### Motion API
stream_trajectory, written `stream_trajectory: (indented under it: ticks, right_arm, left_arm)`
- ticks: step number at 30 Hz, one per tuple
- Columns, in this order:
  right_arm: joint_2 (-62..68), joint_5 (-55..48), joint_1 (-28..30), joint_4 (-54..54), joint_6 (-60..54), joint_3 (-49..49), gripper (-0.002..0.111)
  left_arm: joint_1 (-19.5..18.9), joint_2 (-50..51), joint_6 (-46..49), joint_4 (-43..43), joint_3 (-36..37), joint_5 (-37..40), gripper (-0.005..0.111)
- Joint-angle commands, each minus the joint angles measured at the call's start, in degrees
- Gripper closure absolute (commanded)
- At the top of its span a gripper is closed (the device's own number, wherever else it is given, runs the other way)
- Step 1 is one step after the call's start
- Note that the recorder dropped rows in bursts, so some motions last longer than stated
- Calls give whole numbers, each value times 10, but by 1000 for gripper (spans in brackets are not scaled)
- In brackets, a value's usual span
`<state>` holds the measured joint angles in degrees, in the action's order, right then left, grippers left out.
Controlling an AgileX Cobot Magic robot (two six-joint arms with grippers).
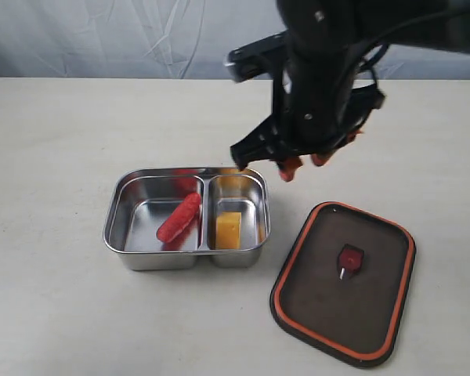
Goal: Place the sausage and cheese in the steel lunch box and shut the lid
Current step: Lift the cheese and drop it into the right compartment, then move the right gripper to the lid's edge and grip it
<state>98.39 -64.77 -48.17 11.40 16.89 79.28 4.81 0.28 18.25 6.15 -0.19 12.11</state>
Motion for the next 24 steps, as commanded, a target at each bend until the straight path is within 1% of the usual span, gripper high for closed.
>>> stream_trajectory:
  ticks: [1,2,3,4,5,6,7,9,12,15,24]
  right_arm:
    - [-103,15,39,30,83,-112,65]
    - [-127,39,42,25,108,-162,65]
    - [-138,51,42,24,124,-189,65]
    - [-149,83,42,16,149,-247,65]
    - [-154,104,42,11,161,-275,65]
    - [-155,147,42,-6,174,-322,65]
    - [-155,189,42,-20,188,-358,65]
    - [-155,236,42,-44,200,-401,65]
    - [-155,250,42,-42,222,-441,65]
    - [-155,274,42,-43,222,-467,65]
    - [-155,293,42,-54,226,-494,65]
  left_arm:
    - [4,-3,-2,8,2,-3,107]
    - [4,-3,-2,8,2,-3,107]
    - [4,-3,-2,8,2,-3,107]
    - [4,-3,-2,8,2,-3,107]
    - [4,-3,-2,8,2,-3,107]
    - [4,-3,-2,8,2,-3,107]
    - [4,-3,-2,8,2,-3,107]
    - [4,-3,-2,8,2,-3,107]
    - [4,-3,-2,8,2,-3,107]
    - [4,-3,-2,8,2,-3,107]
    - [4,-3,-2,8,2,-3,107]
